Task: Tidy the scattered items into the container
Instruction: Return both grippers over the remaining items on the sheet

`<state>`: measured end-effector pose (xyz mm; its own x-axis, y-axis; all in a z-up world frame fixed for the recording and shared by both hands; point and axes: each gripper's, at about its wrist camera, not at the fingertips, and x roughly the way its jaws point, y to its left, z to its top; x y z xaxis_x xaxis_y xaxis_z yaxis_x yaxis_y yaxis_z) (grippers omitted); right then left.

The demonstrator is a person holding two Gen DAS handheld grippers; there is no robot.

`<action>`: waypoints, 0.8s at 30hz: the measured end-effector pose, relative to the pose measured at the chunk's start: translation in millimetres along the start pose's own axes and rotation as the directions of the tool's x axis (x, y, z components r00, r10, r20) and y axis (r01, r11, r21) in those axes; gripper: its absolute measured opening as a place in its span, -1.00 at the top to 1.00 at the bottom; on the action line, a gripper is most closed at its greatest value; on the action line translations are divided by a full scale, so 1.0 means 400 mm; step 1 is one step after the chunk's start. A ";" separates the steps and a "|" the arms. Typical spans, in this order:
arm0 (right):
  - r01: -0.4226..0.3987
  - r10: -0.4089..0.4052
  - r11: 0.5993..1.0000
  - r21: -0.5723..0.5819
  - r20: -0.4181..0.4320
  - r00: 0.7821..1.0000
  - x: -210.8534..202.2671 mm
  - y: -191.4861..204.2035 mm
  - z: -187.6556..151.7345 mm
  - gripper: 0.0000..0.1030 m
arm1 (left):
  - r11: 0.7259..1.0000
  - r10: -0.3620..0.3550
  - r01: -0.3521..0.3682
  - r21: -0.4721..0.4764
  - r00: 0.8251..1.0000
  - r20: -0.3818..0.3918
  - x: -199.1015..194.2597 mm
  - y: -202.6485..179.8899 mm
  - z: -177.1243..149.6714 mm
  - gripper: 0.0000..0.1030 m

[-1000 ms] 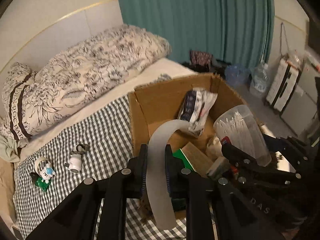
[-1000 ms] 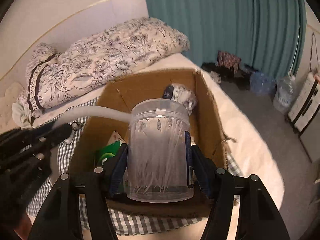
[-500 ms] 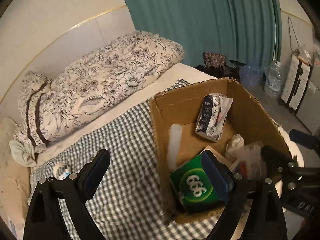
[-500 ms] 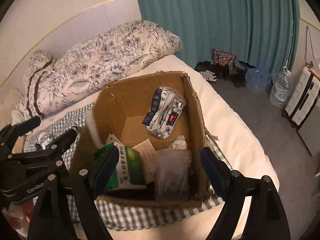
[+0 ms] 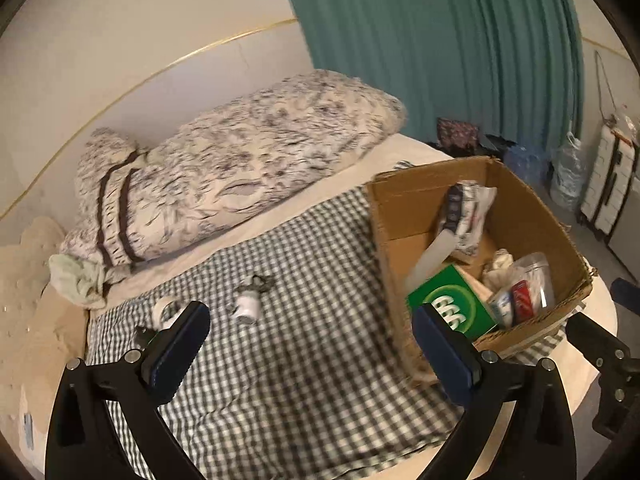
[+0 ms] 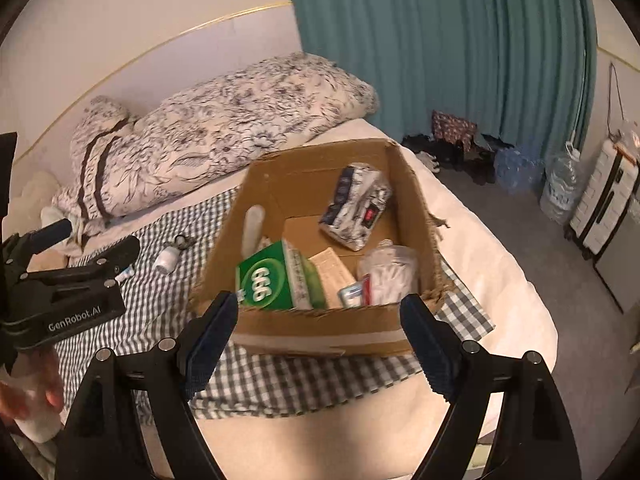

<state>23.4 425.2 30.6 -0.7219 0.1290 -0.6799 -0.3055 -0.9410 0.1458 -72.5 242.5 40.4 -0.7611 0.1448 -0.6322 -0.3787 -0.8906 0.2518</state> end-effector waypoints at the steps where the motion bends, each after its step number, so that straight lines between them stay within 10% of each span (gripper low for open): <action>1: -0.003 0.003 1.000 -0.010 0.008 1.000 -0.007 0.019 -0.006 -0.62 | 1.000 -0.007 0.007 -0.015 1.000 0.004 -0.005 0.025 -0.016 -1.00; 18: -0.081 0.084 0.991 -0.108 0.025 0.996 0.083 0.324 -0.077 -0.62 | 0.950 0.099 -0.114 -0.290 0.993 -0.066 0.020 0.349 -0.233 -1.00; 24: -0.134 0.138 0.984 -0.113 0.026 0.990 0.138 0.391 -0.106 -0.62 | 0.873 0.173 -0.216 -0.438 0.975 -0.137 0.098 0.465 -0.280 -1.00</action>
<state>-37.9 271.8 -14.6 -0.7731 0.0059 -0.6343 -0.1334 -0.9791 0.1535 -113.6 34.4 -19.7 -0.7355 -0.0719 -0.6737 0.0647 -0.9973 0.0357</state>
